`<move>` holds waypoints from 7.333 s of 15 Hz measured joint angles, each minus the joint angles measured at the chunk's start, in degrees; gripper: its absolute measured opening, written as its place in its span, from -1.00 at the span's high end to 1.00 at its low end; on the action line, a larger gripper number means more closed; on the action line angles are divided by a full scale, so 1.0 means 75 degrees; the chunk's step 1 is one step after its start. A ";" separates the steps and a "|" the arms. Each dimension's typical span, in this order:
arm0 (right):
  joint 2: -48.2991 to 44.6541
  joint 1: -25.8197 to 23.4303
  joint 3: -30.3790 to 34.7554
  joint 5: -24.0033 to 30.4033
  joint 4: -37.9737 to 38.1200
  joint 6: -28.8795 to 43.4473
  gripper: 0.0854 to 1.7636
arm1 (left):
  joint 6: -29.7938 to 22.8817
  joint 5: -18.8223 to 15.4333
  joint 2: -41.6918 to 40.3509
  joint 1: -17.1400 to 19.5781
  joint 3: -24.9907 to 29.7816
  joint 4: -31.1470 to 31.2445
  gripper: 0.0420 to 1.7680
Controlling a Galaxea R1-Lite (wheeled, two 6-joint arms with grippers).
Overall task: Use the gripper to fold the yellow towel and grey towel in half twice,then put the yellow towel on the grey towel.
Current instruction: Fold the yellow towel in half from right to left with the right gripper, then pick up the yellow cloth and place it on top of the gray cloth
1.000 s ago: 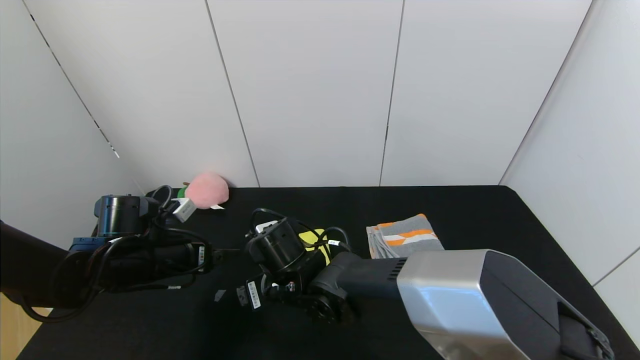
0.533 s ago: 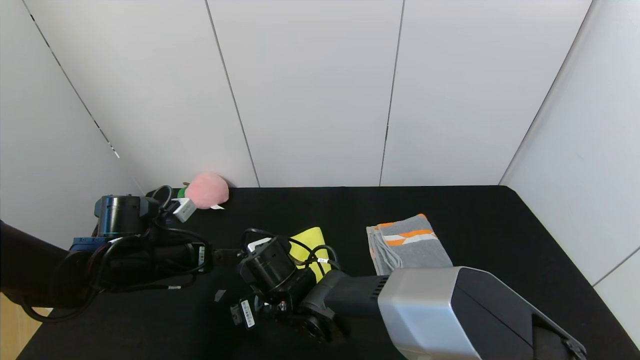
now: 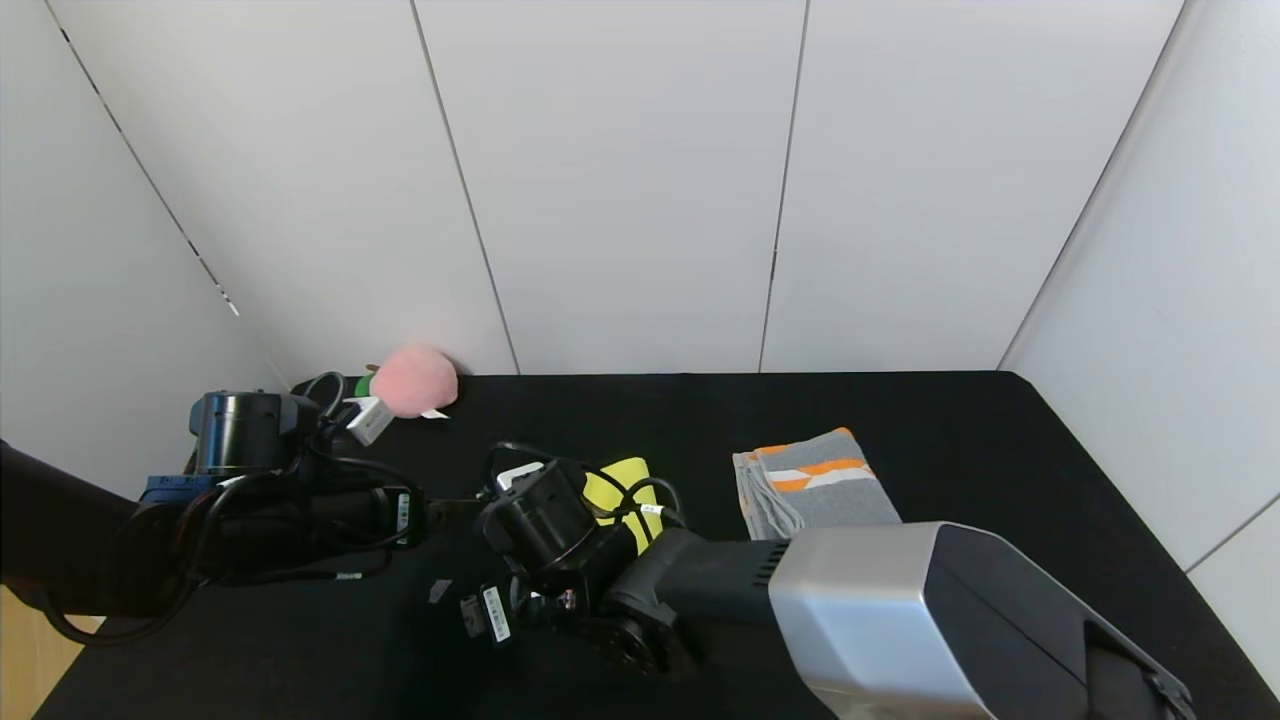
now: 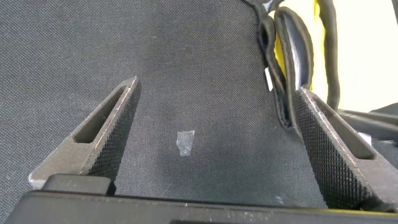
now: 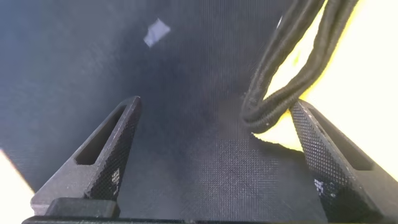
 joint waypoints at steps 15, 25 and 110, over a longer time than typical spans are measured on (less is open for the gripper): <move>-0.1559 -0.1310 0.1120 -0.0020 0.0384 0.0044 -0.92 | -0.1357 -0.1092 -0.0106 -0.0699 0.0221 0.0020 -0.94; -0.1151 -0.1765 0.1149 -0.0002 -0.0088 0.0083 -0.92 | -0.1409 -0.1682 0.0652 -0.0913 -0.0382 0.0044 -0.94; -0.2168 -0.2150 0.2094 -0.0023 0.0164 0.0270 0.90 | -0.1234 0.0463 0.0302 -0.3503 -0.2121 0.1942 0.81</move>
